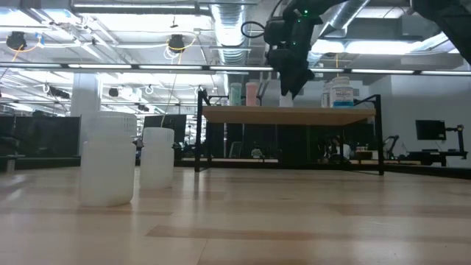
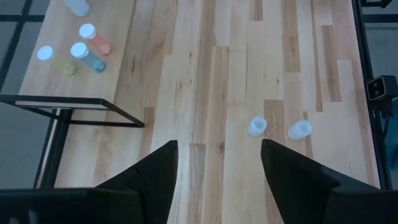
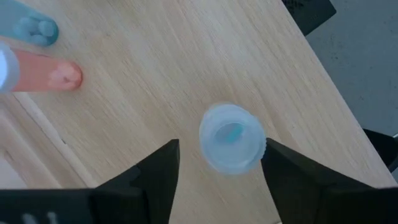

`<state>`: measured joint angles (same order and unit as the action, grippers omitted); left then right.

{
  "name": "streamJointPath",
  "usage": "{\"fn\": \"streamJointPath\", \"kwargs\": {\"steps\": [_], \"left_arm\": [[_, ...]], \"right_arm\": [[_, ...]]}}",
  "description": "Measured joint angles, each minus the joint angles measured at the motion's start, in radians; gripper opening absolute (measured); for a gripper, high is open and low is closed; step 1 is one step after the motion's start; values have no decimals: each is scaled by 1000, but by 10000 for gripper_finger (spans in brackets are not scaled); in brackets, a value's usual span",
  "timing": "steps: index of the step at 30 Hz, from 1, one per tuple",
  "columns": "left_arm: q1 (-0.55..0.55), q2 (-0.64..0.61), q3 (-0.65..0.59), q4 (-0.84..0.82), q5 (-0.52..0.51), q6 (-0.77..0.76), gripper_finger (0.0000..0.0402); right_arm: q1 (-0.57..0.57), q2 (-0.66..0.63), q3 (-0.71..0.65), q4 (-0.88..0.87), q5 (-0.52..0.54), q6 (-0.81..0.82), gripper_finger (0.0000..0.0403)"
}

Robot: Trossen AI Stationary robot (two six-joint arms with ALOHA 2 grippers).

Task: Pick and place medicine bottles onto shelf by color
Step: Put the top transparent pill bottle on the shelf, then move the transparent pill bottles to the center of the table

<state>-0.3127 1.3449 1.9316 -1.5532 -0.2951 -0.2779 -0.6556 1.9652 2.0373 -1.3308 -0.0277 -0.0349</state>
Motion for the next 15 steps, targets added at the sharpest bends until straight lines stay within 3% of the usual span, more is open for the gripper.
{"fn": "streamJointPath", "kwargs": {"steps": [6, 15], "left_arm": [[0, 0, 0, 0, 0, 0, 217], [0, 0, 0, 0, 0, -37, 217]], "right_arm": [[0, -2, 51, -5, 0, -1, 249], [19, -14, 323, -159, 3, 51, 249]]}}
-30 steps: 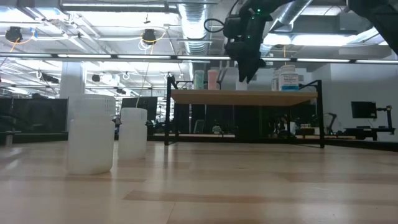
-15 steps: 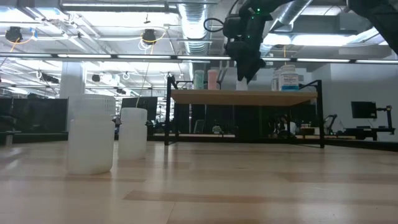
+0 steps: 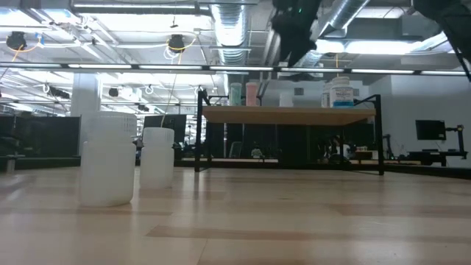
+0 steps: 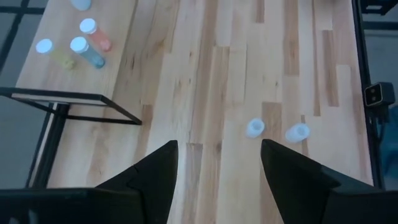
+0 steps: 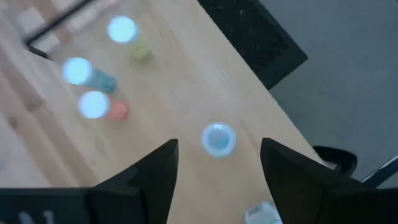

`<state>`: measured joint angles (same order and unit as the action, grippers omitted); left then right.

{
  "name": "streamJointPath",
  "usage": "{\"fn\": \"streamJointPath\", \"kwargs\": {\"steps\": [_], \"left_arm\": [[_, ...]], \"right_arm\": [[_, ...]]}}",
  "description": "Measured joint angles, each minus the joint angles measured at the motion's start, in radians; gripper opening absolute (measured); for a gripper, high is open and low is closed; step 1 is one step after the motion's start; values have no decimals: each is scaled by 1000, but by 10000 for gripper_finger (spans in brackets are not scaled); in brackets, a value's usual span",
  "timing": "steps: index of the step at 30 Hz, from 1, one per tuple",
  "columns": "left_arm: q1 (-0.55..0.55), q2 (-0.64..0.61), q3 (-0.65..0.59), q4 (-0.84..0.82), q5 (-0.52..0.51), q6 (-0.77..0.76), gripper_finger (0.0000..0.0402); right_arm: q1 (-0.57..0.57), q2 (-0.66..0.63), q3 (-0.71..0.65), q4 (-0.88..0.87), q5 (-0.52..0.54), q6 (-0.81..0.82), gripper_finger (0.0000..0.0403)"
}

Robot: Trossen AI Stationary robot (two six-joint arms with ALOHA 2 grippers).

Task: Pick and place medicine bottles onto shelf by color
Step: Move the transparent pill bottles to the center of the table

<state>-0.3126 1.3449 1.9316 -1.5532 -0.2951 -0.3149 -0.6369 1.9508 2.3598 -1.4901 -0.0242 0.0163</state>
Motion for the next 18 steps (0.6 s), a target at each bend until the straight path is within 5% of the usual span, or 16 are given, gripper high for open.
{"fn": "streamJointPath", "kwargs": {"steps": [7, 18], "left_arm": [[-3, 52, 0, -16, 59, -15, 217], [-45, 268, -3, -15, 232, 86, 217]], "right_arm": [[133, -210, -108, -52, -4, 84, 249], [496, -484, -109, -81, 22, 237, 249]]}}
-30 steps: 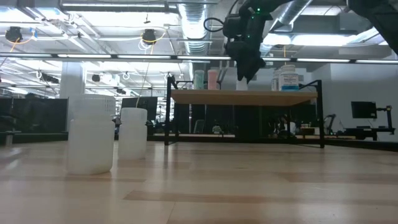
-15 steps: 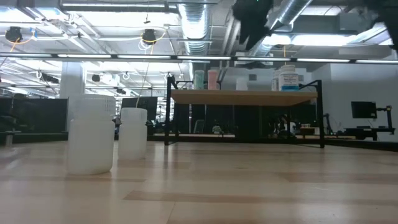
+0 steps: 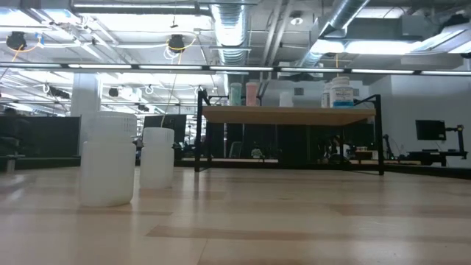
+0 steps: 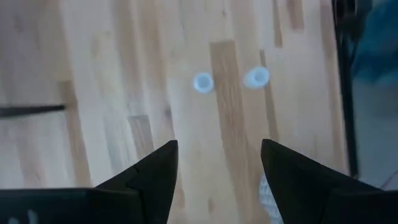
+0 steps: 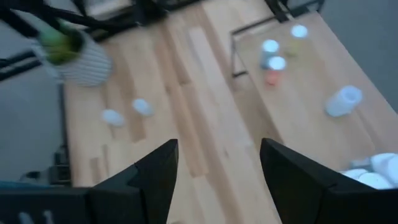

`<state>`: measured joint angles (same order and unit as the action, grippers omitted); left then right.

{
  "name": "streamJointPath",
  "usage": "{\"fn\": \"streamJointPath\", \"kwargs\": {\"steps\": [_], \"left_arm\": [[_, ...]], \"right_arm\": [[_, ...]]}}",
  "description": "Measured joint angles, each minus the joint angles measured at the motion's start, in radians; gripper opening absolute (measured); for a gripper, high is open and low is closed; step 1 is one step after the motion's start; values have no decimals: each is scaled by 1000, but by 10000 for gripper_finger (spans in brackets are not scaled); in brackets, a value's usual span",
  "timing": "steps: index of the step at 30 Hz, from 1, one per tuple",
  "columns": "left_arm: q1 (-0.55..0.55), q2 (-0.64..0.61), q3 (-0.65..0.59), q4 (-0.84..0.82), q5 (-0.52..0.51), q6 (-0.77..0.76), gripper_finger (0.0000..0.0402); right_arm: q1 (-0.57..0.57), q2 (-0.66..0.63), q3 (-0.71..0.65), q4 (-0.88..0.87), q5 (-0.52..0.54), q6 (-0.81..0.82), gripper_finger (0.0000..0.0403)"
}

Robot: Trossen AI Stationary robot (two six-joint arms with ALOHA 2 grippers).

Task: Pick and place medicine bottles onto shelf by color
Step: Move the transparent pill bottles to the center of the table

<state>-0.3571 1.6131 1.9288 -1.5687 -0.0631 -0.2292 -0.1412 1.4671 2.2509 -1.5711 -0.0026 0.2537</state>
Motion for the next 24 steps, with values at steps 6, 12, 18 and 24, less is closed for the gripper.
{"fn": "streamJointPath", "kwargs": {"steps": [6, 12, 18, 24], "left_arm": [[-27, 39, -166, 73, -1, 73, 217], [-83, -160, -565, 488, 40, -66, 217], [-50, -234, -817, 745, 24, -240, 217], [9, -152, -928, 758, 24, -328, 217]], "right_arm": [[212, -96, 0, -1, 155, 162, 249], [398, -136, 0, 0, 269, 258, 249], [495, -139, 0, 0, 297, 252, 249], [503, -116, -1, 0, 297, 163, 249]]}}
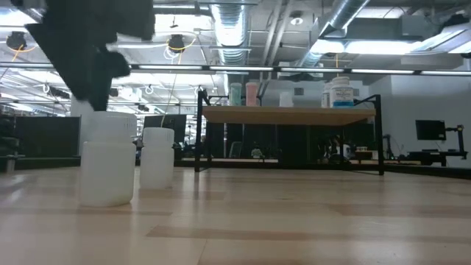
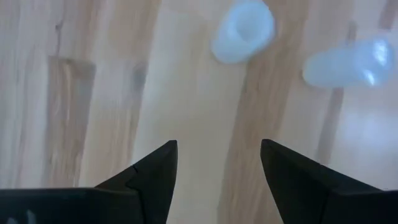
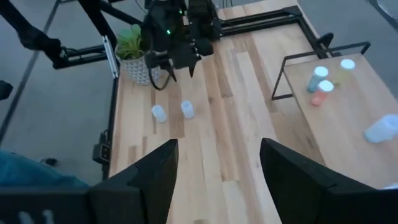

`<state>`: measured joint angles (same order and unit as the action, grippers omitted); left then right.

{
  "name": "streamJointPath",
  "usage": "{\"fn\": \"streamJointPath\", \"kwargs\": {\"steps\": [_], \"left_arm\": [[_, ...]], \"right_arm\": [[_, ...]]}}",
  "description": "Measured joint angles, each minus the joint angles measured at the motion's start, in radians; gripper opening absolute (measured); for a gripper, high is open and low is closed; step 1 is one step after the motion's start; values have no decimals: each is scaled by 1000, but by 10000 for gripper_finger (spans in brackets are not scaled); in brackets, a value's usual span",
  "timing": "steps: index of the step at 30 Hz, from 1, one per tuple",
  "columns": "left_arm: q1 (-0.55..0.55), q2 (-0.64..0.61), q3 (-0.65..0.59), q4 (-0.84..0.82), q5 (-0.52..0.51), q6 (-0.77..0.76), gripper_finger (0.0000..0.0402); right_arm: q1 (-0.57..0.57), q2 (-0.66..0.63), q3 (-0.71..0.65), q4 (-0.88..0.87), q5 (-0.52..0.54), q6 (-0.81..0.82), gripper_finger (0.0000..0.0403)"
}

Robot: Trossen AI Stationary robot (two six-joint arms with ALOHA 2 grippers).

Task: Pick and place medicine bottles onto shelf by color
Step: Move the transparent pill bottles to the center of the table

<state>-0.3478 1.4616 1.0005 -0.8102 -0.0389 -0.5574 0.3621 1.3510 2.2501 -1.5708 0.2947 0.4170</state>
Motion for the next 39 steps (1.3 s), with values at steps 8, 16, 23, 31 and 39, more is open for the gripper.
{"fn": "streamJointPath", "kwargs": {"steps": [8, 16, 23, 31, 39], "left_arm": [[53, 116, -13, 145, 56, 30, 206], [58, 177, -15, 205, 85, 69, 122], [66, 212, -11, 285, 84, 75, 66], [68, 256, -15, 309, 113, 64, 48], [85, 292, -5, 409, 102, 68, 48]], "right_arm": [[0, 11, 0, 0, -1, -7, 249], [5, 10, 0, 0, -4, -9, 249], [5, 9, 0, 0, -5, -33, 249], [5, 9, 0, -1, -7, -33, 249], [4, 9, 0, 0, -7, -33, 249]]}}
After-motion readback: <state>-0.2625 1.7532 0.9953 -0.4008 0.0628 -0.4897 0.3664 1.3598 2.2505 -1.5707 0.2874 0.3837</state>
